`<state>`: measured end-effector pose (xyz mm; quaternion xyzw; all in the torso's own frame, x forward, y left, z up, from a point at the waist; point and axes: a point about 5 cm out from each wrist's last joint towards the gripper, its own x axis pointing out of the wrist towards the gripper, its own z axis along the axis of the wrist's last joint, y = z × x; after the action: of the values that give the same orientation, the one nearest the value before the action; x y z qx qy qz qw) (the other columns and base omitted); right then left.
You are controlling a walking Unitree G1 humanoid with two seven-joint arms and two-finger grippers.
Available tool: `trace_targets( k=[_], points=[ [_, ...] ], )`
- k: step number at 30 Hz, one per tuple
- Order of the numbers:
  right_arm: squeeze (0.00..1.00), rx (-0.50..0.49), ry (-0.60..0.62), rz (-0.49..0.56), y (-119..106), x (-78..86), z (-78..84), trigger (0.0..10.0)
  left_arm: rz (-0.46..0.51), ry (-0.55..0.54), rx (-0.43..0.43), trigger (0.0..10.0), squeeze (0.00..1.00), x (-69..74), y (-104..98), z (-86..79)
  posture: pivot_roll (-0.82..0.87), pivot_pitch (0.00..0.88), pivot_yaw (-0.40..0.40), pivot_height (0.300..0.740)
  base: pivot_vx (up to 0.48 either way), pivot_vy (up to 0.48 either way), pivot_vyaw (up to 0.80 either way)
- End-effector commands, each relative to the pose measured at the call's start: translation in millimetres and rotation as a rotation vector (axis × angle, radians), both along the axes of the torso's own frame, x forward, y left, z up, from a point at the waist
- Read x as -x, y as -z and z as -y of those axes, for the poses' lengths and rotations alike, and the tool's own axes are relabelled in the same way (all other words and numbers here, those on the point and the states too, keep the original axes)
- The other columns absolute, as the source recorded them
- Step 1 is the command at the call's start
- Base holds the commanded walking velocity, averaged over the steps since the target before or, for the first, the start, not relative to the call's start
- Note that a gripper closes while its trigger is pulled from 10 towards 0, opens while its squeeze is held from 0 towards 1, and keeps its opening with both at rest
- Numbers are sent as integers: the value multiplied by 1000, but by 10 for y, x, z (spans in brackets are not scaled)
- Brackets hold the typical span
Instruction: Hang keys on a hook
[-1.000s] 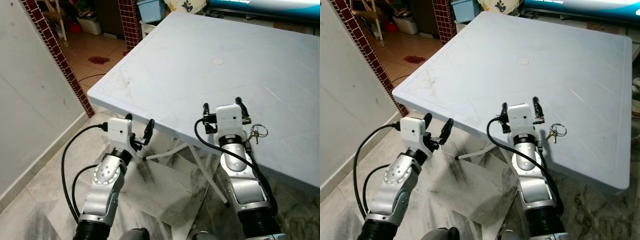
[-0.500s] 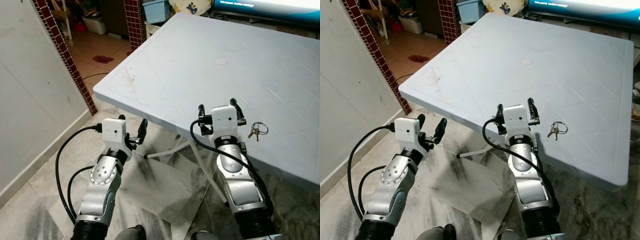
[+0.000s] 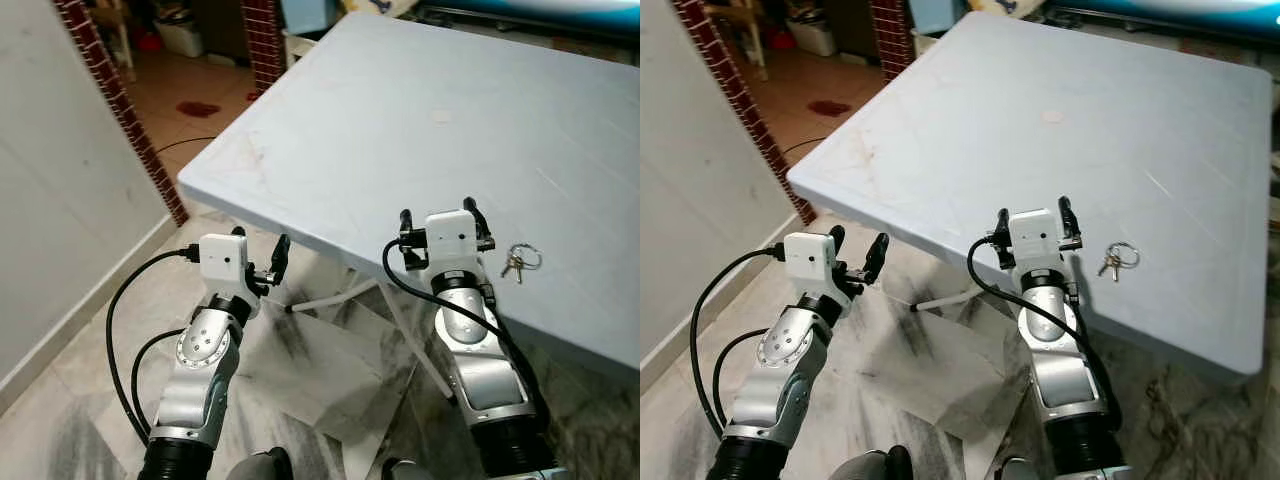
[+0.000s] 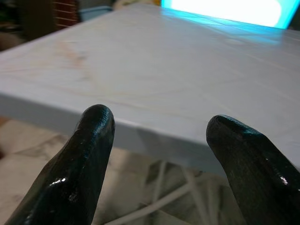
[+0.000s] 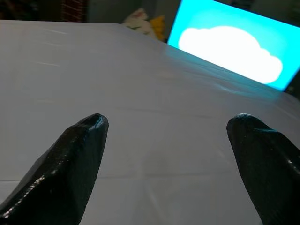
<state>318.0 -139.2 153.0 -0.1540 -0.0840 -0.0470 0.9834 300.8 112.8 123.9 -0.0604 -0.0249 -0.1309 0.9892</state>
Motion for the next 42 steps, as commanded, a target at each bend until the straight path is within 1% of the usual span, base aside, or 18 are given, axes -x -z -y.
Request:
trace_targets(
  k=[1,11,24,29,31,33,35,42],
  points=[
    [0,-2,27,9,-26,33,40,10000,-15,14,-8,10000,0,0,23,4,-22,158,57,740,0,0,-763],
    [0,-21,71,-3,-37,51,124,10000,-11,16,1,10000,0,-45,-36,-22,-23,166,74,740,0,0,-764],
    [0,-45,98,-31,-43,71,151,10000,-12,13,8,10000,0,-78,-86,-58,-25,179,81,740,0,0,-765],
    [0,-65,87,-49,-20,72,142,10000,-21,9,0,10000,0,-78,-76,-67,-25,182,82,740,0,0,-746],
    [0,-60,82,-57,-11,67,132,10000,-24,9,-1,10000,0,-77,-72,-67,-24,183,83,740,0,0,0],
    [0,-90,78,-69,5,66,122,10000,-30,6,-8,10000,0,-74,-65,-71,-22,186,84,740,0,0,0],
    [0,-77,80,-83,19,57,118,10000,-33,7,-8,10000,0,-74,-65,-76,-19,190,86,740,0,0,0],
    [0,-133,84,-147,85,30,127,10000,-43,-7,-20,10000,0,-87,-77,-145,-11,200,88,740,0,0,0]
  ],
)
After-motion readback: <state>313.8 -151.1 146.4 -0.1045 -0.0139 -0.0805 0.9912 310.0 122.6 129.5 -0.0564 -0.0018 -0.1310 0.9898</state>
